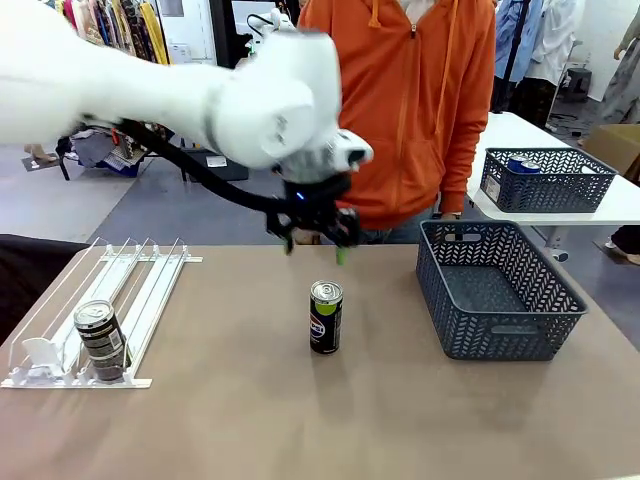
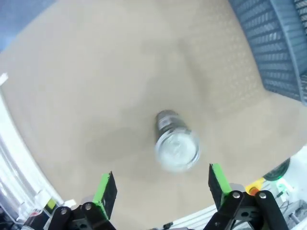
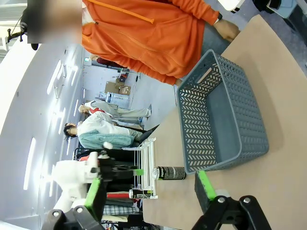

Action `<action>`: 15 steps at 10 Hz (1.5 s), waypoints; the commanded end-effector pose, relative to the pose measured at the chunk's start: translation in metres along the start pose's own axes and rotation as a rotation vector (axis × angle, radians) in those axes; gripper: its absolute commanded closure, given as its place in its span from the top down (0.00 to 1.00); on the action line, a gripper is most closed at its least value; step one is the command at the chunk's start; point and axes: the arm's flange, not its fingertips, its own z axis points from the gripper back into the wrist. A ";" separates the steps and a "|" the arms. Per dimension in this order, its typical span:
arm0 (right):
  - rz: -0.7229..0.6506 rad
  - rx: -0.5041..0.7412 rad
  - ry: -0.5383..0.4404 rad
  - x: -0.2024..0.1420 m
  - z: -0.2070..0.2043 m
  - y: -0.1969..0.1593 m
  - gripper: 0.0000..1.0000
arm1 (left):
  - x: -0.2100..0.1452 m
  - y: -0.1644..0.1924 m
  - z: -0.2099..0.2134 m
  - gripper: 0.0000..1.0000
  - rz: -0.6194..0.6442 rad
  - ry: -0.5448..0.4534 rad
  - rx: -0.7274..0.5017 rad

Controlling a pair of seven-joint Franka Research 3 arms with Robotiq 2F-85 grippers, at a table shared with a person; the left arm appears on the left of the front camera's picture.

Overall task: Retrieve and store the cans from the dispenser.
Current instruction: Pick up one can from the Automatic Can Dispenser and place it in the middle of the table.

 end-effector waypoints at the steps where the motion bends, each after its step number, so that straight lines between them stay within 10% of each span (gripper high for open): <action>1: 0.022 0.031 -0.016 0.002 -0.002 0.001 1.00 | -0.055 0.079 0.051 1.00 -0.011 0.013 -0.103; 5: 0.022 0.031 -0.016 0.002 -0.002 0.001 1.00 | -0.191 0.297 0.110 1.00 0.285 -0.087 -0.513; 8: 0.022 0.031 -0.016 0.002 -0.002 0.001 1.00 | -0.290 0.420 0.066 1.00 0.552 -0.311 -0.958; 10: 0.022 0.031 -0.016 0.002 -0.002 0.001 1.00 | -0.313 0.450 0.029 1.00 0.601 -0.421 -1.184; 15: 0.022 0.031 -0.016 0.002 -0.002 0.001 1.00 | -0.335 0.456 0.042 1.00 0.662 -0.362 -1.059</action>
